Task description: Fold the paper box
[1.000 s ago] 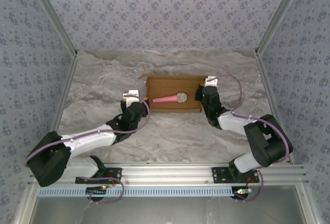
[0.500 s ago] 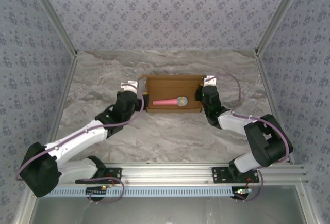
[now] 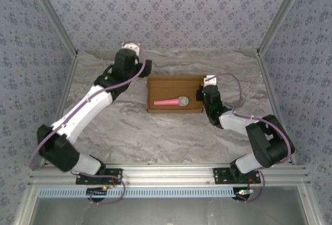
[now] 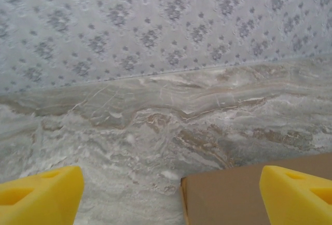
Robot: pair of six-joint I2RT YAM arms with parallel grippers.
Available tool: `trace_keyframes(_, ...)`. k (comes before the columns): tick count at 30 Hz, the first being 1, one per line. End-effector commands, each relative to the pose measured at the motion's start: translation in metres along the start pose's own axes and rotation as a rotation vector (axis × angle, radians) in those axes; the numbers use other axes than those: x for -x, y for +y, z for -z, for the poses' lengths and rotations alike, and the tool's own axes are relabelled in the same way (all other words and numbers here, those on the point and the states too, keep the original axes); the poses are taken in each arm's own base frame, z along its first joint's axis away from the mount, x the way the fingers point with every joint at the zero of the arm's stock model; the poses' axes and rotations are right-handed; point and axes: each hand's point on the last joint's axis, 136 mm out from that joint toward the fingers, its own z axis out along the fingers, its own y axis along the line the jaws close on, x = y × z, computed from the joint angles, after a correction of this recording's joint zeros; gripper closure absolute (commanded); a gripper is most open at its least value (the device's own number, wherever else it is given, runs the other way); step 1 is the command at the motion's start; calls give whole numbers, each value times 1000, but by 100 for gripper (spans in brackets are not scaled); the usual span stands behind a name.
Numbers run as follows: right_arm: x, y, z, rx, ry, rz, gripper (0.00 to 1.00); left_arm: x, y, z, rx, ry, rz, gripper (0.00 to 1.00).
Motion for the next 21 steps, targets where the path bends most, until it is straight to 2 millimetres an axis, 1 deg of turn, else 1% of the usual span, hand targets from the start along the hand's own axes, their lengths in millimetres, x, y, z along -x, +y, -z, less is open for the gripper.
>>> trace_keyframes(1,-3,-1,-3,-4,27,20,89,-22,-14,-16,-52,168,-118,12)
trace_keyframes(4,-2,-2,-5,-4,27,23,89,-25,-24,-29,-89,228,-155,12)
trace_keyframes(7,-1,-1,-7,-3,27,29,89,-39,-32,-37,-120,309,-191,12)
trace_keyframes(9,0,-2,-9,-5,25,35,89,-52,-33,-40,-129,370,-208,12)
trace_keyframes(12,2,0,-11,-3,23,47,88,-63,-36,-41,-154,410,-210,12)
trace_keyframes(15,3,0,-14,-2,25,61,88,-70,-41,-40,-184,430,-199,12)
trace_keyframes(21,6,-1,-13,-2,27,77,85,-82,-43,-42,-197,455,-190,12)
